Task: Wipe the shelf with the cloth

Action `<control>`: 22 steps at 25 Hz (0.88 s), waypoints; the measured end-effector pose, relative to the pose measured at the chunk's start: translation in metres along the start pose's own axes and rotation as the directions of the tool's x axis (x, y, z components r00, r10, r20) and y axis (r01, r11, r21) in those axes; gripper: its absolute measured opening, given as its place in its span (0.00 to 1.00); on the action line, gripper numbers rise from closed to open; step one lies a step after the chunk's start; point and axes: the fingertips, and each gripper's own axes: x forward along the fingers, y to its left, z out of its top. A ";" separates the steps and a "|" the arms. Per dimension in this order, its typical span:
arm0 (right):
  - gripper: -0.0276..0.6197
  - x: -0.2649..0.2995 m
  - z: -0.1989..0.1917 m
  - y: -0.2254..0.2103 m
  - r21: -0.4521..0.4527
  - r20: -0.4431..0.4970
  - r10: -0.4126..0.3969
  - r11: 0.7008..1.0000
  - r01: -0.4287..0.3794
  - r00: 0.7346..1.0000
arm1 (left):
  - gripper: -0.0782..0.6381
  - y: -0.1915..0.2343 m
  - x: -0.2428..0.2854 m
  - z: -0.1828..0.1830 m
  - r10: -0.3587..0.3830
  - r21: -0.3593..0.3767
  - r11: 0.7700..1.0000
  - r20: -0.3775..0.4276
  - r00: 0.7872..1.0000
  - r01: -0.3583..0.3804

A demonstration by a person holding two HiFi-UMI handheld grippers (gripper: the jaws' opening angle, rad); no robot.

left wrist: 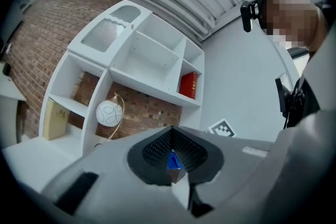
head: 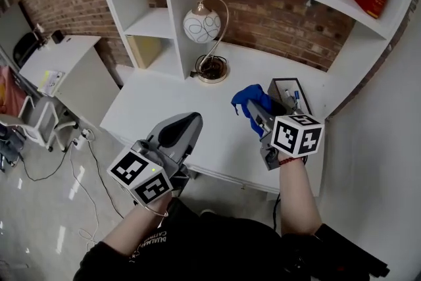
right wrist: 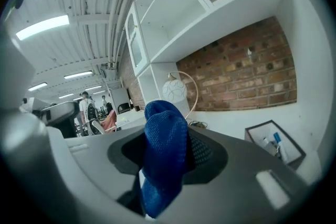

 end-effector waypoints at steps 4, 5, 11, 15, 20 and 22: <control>0.29 -0.012 -0.022 0.030 -0.042 -0.039 0.065 0.997 -0.066 0.997 | 0.10 -0.002 0.006 -0.020 -0.009 -0.036 0.999 -0.043 0.999 0.008; 0.29 -0.017 -0.020 0.038 -0.082 -0.034 0.073 0.994 -0.075 0.997 | 0.10 -0.003 0.008 -0.025 -0.016 -0.042 0.999 -0.055 0.998 0.014; 0.29 -0.040 -0.011 0.069 -0.111 0.022 0.138 0.985 -0.135 0.990 | 0.10 0.002 0.004 -0.034 0.017 -0.038 0.999 -0.086 0.996 -0.020; 0.29 -0.041 -0.017 0.070 -0.127 0.014 0.118 0.985 -0.115 0.993 | 0.10 0.005 0.005 -0.036 0.036 -0.056 0.998 -0.078 0.996 -0.040; 0.29 -0.044 -0.029 0.063 -0.109 -0.008 0.098 0.989 -0.098 0.995 | 0.10 0.004 0.011 -0.033 0.053 -0.032 0.998 -0.054 0.997 -0.054; 0.29 -0.046 -0.030 0.064 -0.114 -0.009 0.090 0.989 -0.090 0.996 | 0.10 0.005 0.013 -0.031 0.063 -0.037 0.997 -0.045 0.997 -0.065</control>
